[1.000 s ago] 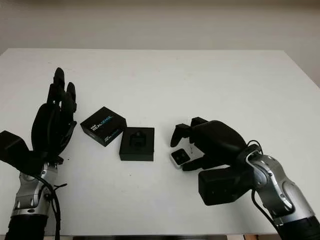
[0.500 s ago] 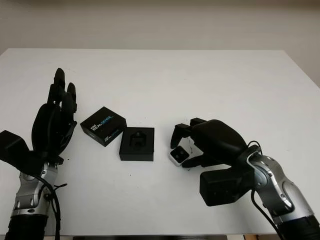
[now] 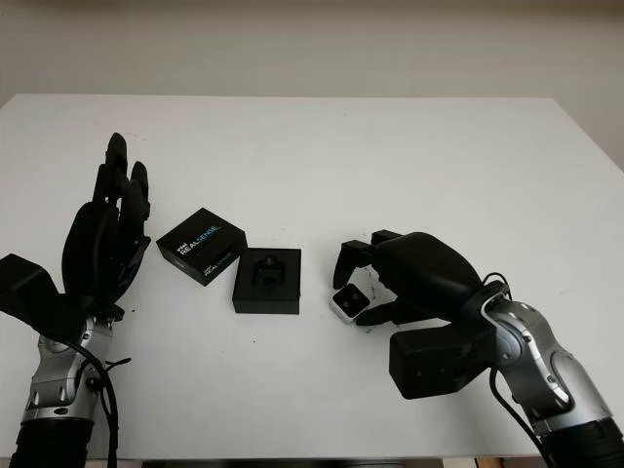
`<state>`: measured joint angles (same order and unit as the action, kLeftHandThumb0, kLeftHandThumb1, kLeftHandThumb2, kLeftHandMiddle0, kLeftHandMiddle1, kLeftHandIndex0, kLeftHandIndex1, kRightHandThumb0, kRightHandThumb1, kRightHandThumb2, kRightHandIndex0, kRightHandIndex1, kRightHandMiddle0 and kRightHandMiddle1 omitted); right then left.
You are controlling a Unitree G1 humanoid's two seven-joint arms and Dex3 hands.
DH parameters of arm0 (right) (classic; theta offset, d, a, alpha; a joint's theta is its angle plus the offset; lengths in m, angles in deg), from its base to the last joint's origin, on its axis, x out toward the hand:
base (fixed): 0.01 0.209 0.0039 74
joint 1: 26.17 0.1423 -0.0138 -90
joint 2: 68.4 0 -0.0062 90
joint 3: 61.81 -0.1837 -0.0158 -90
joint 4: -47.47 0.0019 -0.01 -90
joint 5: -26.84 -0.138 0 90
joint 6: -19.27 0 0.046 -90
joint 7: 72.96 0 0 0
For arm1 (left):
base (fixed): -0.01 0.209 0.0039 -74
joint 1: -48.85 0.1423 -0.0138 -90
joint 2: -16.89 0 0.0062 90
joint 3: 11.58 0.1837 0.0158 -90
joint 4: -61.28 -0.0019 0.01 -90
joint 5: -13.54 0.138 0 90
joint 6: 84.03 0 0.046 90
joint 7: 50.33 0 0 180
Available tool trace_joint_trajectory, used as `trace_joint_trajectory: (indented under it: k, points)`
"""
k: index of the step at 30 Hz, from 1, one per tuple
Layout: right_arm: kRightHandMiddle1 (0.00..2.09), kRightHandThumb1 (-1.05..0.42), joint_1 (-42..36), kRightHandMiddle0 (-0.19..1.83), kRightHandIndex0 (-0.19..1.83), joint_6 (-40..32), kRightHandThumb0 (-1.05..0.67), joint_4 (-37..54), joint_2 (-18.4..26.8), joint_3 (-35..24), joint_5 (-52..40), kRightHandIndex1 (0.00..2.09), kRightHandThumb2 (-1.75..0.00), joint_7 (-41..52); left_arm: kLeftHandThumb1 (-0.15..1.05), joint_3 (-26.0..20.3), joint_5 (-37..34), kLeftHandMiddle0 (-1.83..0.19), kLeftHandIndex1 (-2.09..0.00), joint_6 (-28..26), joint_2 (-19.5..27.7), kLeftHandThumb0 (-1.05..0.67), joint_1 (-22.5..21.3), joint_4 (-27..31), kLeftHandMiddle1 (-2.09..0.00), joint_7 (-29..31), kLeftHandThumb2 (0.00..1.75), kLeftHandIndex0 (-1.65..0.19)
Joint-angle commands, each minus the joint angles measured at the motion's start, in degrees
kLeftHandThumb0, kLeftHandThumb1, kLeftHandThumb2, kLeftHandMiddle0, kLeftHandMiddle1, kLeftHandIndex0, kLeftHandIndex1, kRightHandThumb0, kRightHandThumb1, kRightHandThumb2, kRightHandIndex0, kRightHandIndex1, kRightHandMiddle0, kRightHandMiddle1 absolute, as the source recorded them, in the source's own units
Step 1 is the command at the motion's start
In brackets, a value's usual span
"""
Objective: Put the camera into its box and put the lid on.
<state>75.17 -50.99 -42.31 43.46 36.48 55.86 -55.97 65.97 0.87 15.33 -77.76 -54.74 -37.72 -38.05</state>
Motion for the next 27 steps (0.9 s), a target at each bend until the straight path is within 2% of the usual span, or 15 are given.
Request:
trace_joint_trajectory:
  k: [1,5,7,8,9,12,15,20,27]
  points:
    - [1.4,-0.93,1.5,0.46,0.32,-0.5,-0.29,0.1,-0.7,-1.3,-1.9,2.02,-0.06,0.0,1.05,0.3,0.4,0.19,0.0,-0.4,0.0,-0.76,0.4,1.5,0.0,-0.4,0.54,0.19]
    - [1.46,-0.93,2.5,0.44,0.3,-4.0,-0.32,1.0,-1.9,-2.6,-5.8,1.99,-0.06,1.5,1.05,0.5,0.2,0.19,0.0,-0.9,-0.1,-0.75,0.7,2.2,0.0,-0.3,0.53,0.19]
    - [1.54,-0.94,3.2,0.42,0.14,-6.3,-0.35,1.5,-2.2,-3.1,-7.6,1.68,-0.06,3.0,1.05,0.6,0.3,0.19,0.0,-1.2,-0.2,-0.74,0.9,2.6,0.0,-0.4,0.54,0.19]
    - [1.56,-0.95,3.3,0.41,0.07,-7.0,-0.36,1.8,-2.2,-3.2,-8.1,1.45,-0.05,3.4,1.05,0.6,0.4,0.19,0.0,-1.2,-0.2,-0.74,1.0,2.8,0.0,-0.4,0.54,0.19]
    - [1.57,-0.95,3.4,0.4,0.05,-7.3,-0.36,1.9,-2.2,-3.3,-8.1,1.35,-0.05,3.5,1.05,0.6,0.4,0.19,0.0,-1.3,-0.2,-0.74,1.1,2.8,0.0,-0.4,0.54,0.19]
    - [1.54,-0.94,3.5,0.4,0.13,-7.5,-0.37,1.6,-2.2,-3.7,-8.5,0.84,-0.05,3.4,1.05,0.7,0.6,0.19,0.0,-1.1,-0.2,-0.74,1.3,2.8,0.0,-0.6,0.54,0.19]
    - [1.52,-0.94,3.4,0.41,0.19,-8.9,-0.37,1.5,-2.8,-4.3,-10.6,0.56,-0.05,4.0,1.05,0.8,0.4,0.19,0.0,-1.6,-0.3,-0.74,1.6,3.3,0.0,-0.7,0.54,0.19]
    - [1.54,-0.96,3.3,0.37,0.2,-13.5,-0.36,2.5,-4.1,-5.3,-14.9,0.33,-0.06,6.1,1.05,0.8,0.3,0.19,0.0,-2.0,-0.6,-0.73,1.8,3.7,0.0,-0.8,0.53,0.19]
    - [1.53,-0.97,3.3,0.27,0.17,-23.5,-0.36,5.5,-7.3,-6.6,-20.5,0.19,-0.06,7.4,1.05,0.9,0.7,0.19,0.0,-1.6,-1.2,-0.73,1.8,3.4,0.0,-1.5,0.52,0.19]
